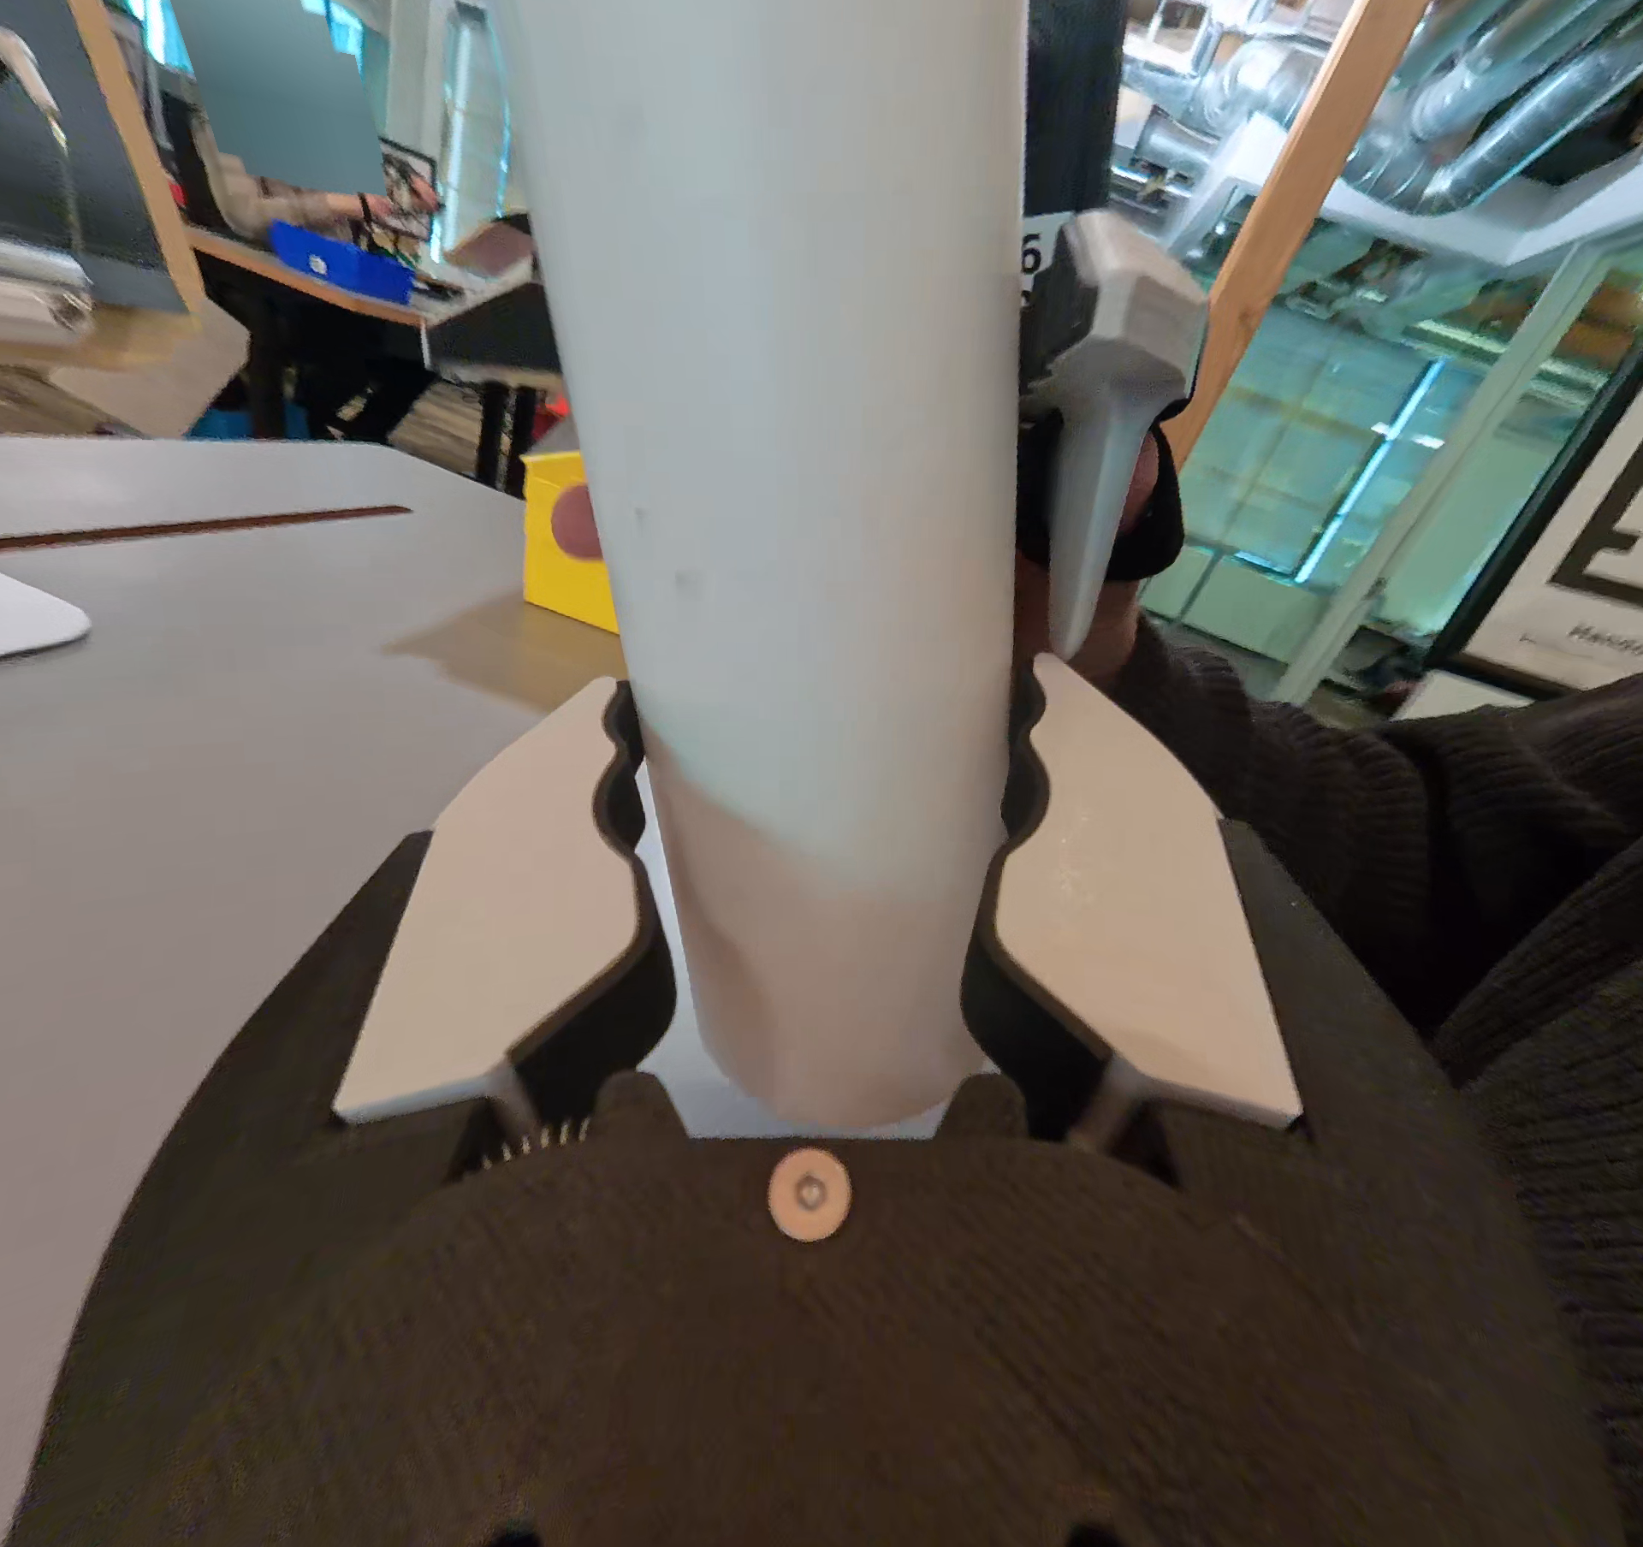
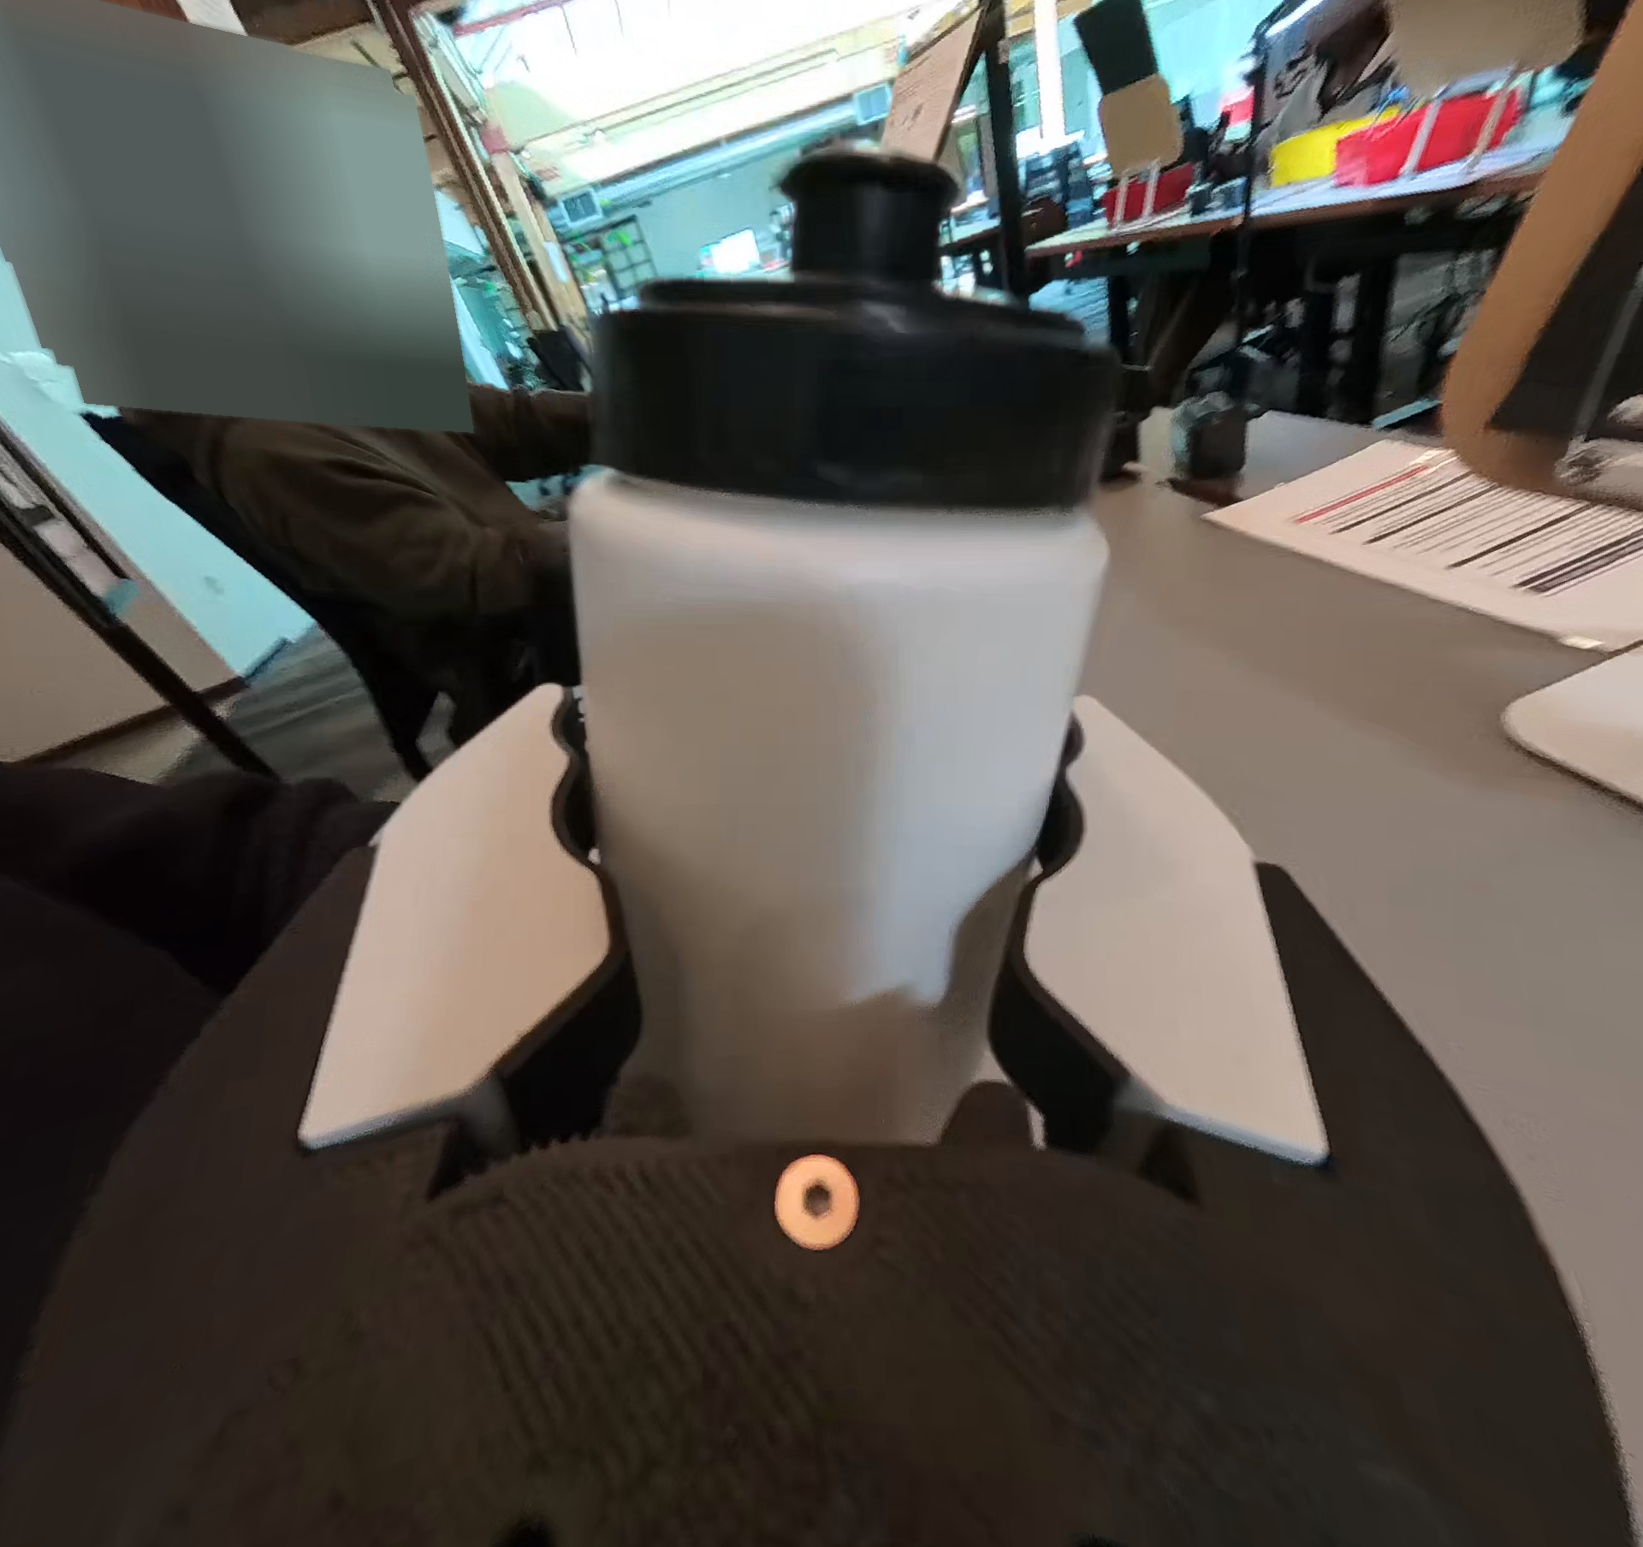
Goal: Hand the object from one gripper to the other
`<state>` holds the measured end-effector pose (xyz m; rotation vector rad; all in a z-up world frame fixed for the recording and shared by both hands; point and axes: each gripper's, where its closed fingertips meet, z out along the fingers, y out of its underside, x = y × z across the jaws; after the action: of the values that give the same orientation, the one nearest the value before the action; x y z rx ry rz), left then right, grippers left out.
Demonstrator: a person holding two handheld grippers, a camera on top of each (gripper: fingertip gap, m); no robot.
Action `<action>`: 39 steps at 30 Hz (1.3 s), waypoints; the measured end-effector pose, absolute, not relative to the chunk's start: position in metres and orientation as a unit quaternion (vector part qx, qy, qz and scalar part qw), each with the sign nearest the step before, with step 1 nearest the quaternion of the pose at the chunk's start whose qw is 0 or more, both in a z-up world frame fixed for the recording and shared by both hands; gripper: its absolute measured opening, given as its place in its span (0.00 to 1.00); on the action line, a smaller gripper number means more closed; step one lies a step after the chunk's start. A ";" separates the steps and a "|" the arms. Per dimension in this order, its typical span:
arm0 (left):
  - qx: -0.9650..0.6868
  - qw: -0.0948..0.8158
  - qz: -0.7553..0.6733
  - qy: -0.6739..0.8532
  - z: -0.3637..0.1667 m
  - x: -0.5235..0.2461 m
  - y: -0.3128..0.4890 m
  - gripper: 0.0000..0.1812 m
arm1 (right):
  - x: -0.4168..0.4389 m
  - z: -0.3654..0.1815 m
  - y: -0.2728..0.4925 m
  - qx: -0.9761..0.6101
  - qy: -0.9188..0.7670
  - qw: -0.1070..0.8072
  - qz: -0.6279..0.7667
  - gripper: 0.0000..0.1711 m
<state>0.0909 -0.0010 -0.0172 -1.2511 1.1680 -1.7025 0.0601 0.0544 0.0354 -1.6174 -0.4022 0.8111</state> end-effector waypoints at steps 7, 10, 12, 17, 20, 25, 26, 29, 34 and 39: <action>-0.482 0.374 -0.642 0.463 -0.019 0.089 0.005 0.46 | 0.060 0.033 0.055 -0.692 -0.158 0.594 0.379 0.58; -0.479 0.381 -0.648 0.453 -0.018 0.089 0.006 0.46 | 0.063 0.032 0.057 -0.691 -0.148 0.598 0.379 0.58; -0.479 0.393 -0.640 0.455 -0.020 0.089 0.009 0.45 | 0.069 0.033 0.058 -0.694 -0.143 0.602 0.368 0.58; -0.485 0.413 -0.618 0.461 -0.027 0.092 0.013 0.49 | 0.110 0.055 0.057 -0.699 -0.120 0.626 0.325 0.58; -0.491 0.414 -0.613 0.460 -0.030 0.093 0.014 0.48 | 0.162 0.081 0.049 -0.712 -0.098 0.650 0.247 0.58; -0.501 0.417 -0.607 0.454 -0.034 0.094 0.019 0.44 | 0.297 0.118 0.006 -0.739 -0.012 0.674 0.011 0.58; -0.502 0.417 -0.607 0.453 -0.035 0.094 0.020 0.45 | 0.326 0.121 -0.007 -0.740 0.010 0.672 -0.042 0.58; -0.506 0.413 -0.608 0.452 -0.037 0.095 0.021 0.44 | 0.407 0.111 -0.042 -0.743 0.076 0.641 -0.175 0.58; -0.510 0.406 -0.608 0.454 -0.041 0.097 0.020 0.43 | 0.491 0.041 -0.061 -0.767 0.125 0.563 -0.280 0.58; -0.507 0.407 -0.601 0.464 -0.043 0.098 0.019 0.43 | 0.511 -0.027 -0.052 -0.829 0.146 0.479 -0.248 0.58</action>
<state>0.0982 0.0185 -0.0432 -1.2792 1.1696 -1.5154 0.5111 -0.0516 -0.0274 -2.0243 0.3554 -0.6049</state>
